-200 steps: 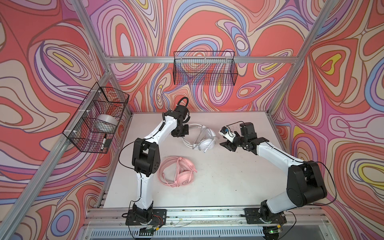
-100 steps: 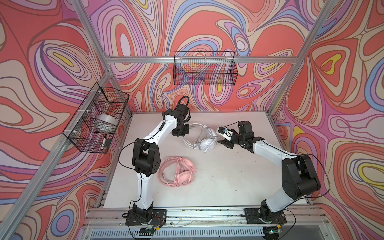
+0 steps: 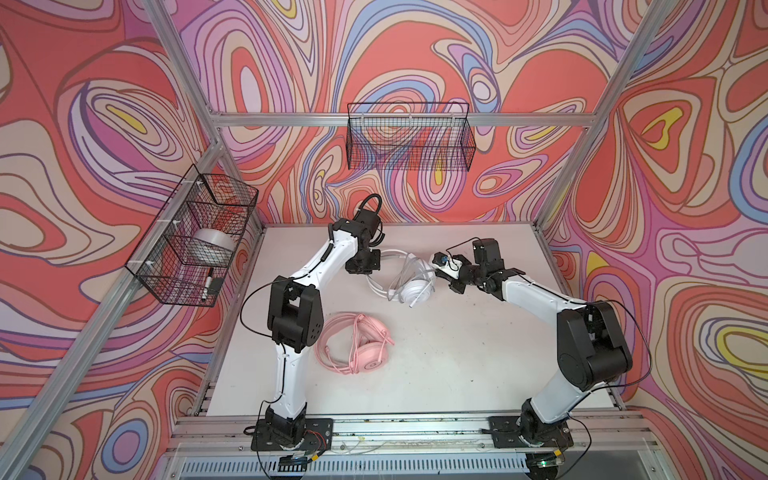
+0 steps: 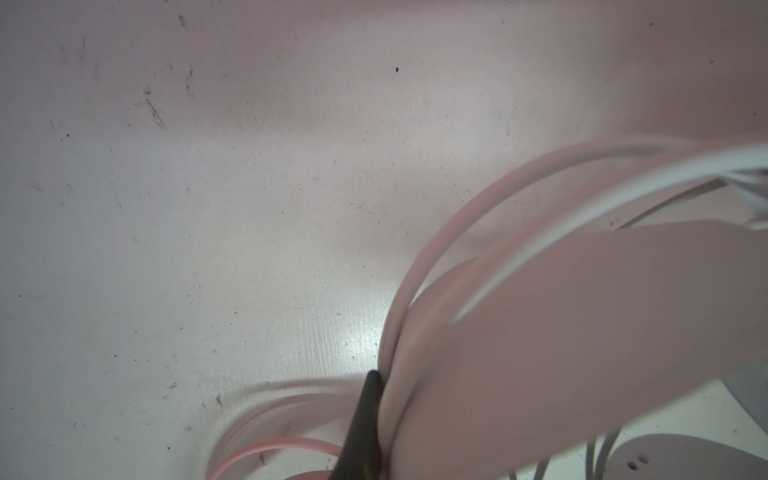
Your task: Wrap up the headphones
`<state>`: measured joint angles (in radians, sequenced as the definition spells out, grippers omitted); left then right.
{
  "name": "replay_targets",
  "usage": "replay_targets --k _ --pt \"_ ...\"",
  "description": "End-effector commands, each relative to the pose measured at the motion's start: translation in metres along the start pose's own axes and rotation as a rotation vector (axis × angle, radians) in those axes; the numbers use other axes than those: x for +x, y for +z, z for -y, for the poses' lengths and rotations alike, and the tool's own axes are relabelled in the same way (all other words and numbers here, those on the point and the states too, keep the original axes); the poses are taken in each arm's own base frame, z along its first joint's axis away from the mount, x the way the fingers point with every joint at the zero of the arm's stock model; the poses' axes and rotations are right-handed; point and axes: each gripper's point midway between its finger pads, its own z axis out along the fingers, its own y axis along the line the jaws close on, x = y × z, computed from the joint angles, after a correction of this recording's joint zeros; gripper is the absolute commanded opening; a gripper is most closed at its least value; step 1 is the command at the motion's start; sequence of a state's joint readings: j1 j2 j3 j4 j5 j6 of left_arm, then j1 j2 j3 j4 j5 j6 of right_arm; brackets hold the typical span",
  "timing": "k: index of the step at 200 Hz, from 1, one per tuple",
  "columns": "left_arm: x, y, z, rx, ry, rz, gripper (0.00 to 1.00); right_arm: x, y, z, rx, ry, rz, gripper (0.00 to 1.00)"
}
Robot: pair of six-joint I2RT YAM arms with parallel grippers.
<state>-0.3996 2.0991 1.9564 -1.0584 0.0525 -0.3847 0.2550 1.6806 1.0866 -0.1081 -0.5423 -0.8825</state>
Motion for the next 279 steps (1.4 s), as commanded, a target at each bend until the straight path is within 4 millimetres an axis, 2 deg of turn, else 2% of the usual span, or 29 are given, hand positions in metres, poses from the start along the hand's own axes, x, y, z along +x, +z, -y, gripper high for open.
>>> replay_targets --k 1,34,62,90,123,153,189,197,279 --pt "-0.003 -0.008 0.01 0.038 0.014 0.002 0.0 -0.009 -0.01 -0.003 -0.005 -0.027 0.012 0.0" --pt "-0.002 -0.007 0.008 0.03 0.012 -0.001 0.0 -0.016 -0.024 -0.001 0.01 -0.05 -0.008 0.0" --pt "-0.001 -0.006 0.01 0.036 0.019 -0.005 0.0 -0.032 -0.04 0.003 0.035 -0.084 0.007 0.0" --pt "-0.001 -0.006 0.012 0.038 0.026 -0.006 0.0 -0.053 -0.052 0.022 0.077 -0.06 0.013 0.0" --pt "0.001 -0.008 0.017 0.045 0.046 -0.002 0.0 -0.073 -0.055 0.046 0.08 0.028 0.0 0.0" --pt "0.001 -0.011 0.022 0.055 0.061 0.003 0.0 -0.08 -0.048 0.068 0.095 0.119 -0.024 0.0" --pt "0.002 -0.013 0.03 0.079 0.087 0.004 0.0 -0.074 -0.036 0.084 0.114 0.201 -0.076 0.0" --pt "0.002 -0.013 0.032 0.082 0.095 0.004 0.0 -0.062 -0.024 0.083 0.094 0.232 -0.105 0.0" --pt "0.004 -0.031 0.044 0.093 0.143 0.041 0.0 -0.033 0.019 0.1 0.089 0.448 -0.184 0.0"
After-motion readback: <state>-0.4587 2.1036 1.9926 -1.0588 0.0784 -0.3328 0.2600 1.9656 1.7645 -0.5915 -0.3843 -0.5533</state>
